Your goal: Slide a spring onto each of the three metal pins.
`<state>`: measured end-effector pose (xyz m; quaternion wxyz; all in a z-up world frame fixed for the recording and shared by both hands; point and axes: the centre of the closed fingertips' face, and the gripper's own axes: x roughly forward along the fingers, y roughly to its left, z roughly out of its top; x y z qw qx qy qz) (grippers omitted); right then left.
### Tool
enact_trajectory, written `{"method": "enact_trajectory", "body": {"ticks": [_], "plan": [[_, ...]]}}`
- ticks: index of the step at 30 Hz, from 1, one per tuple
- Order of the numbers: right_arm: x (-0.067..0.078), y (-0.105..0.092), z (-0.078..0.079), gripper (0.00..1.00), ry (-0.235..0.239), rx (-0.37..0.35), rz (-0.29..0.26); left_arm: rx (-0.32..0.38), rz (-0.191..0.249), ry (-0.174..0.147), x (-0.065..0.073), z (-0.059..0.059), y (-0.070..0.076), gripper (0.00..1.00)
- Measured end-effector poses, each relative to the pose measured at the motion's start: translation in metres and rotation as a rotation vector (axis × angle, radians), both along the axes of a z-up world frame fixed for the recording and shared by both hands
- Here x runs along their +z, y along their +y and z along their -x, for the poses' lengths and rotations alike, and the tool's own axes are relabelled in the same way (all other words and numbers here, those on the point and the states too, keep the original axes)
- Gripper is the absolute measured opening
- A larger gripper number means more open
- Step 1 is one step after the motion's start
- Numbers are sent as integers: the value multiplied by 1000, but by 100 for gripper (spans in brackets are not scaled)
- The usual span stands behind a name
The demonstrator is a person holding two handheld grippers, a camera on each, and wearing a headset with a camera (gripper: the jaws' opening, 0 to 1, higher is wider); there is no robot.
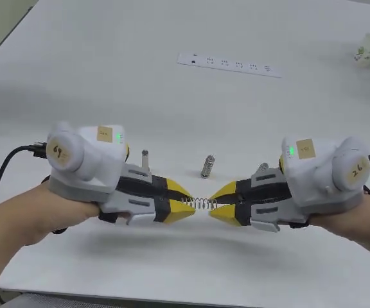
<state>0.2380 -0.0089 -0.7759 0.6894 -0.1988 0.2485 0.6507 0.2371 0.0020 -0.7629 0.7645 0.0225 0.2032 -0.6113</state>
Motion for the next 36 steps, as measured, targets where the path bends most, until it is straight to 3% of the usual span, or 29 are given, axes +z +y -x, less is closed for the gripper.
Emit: {"method": "enact_trajectory", "body": {"ticks": [11,21,30,36], "plan": [[14,2,-2,8,6,-5,-24,0,-5,0,-1,-1,0,2],[35,16,-1,9,9,5,-93,-5,-26,-16,-5,-1,1,2],[46,37,6,8,-34,60,-124,-26,-45,-24,-8,2,-3,2],[45,44,6,8,-60,75,-128,-22,-51,-21,-10,1,0,2]]}}
